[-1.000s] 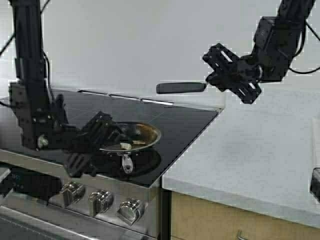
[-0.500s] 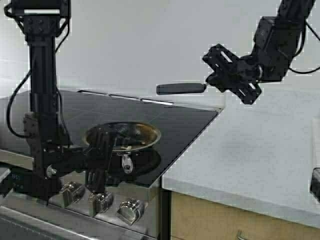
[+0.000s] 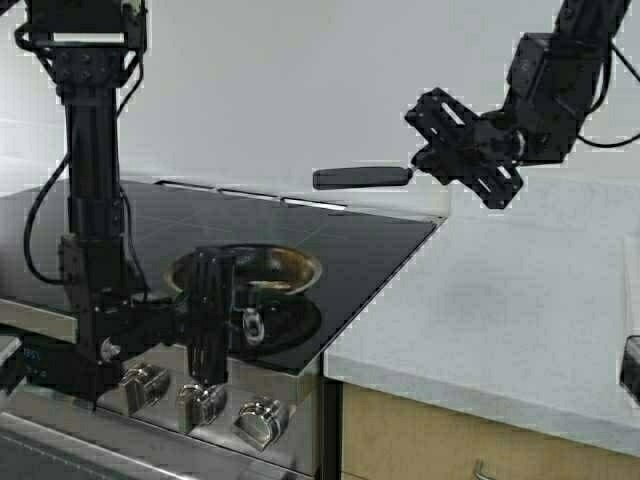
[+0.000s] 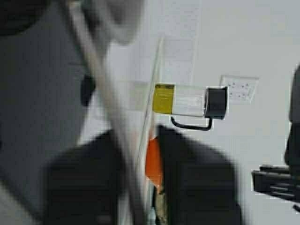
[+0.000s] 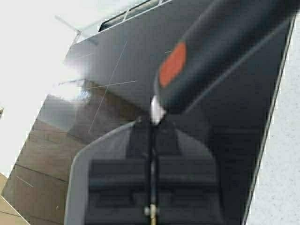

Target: Add oil to the pan and cook the shrimp and serve it

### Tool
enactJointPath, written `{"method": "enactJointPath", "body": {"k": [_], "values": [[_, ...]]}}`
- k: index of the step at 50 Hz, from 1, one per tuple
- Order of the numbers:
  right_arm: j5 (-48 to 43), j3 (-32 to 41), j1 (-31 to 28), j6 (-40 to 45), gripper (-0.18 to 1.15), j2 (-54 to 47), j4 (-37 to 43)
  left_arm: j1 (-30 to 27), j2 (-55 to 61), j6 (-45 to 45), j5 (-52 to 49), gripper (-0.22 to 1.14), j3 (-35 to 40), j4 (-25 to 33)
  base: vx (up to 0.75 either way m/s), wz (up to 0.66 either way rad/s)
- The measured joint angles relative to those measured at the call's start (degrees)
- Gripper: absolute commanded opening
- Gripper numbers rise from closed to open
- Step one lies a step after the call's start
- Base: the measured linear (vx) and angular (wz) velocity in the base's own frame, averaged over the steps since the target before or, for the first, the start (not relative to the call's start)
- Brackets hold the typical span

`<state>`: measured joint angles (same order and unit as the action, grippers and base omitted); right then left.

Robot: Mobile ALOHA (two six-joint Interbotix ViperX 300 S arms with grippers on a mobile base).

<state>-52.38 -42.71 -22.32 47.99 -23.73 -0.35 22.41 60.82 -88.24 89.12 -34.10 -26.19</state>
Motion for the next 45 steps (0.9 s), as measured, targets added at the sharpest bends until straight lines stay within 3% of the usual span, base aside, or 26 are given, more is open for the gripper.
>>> {"method": "enactJointPath", "body": {"k": [5,14,27,45], "values": [[0.0,0.0,0.0,0.0,0.08,0.0,0.1,0.0,0.3,-1.5,-0.2,-0.08,-0.2,0.0,0.0,0.0],[0.9,0.4,0.0,-1.0,0.08,-0.1,-0.2,0.1,0.3,-1.6,-0.1,0.05,-0.4,0.0,0.0,0.0],[4.2,2.6,-0.6,-7.0,0.08,0.0,-0.7,0.1,-1.3,-0.6,-0.1,0.03,-3.6,0.0,0.0,0.0],[11.2,9.6,-7.0,-23.8,0.08,-3.1,2.2,0.0,-5.2,1.4,-1.1,0.03,-9.0,-0.1,0.0,0.0]]}}
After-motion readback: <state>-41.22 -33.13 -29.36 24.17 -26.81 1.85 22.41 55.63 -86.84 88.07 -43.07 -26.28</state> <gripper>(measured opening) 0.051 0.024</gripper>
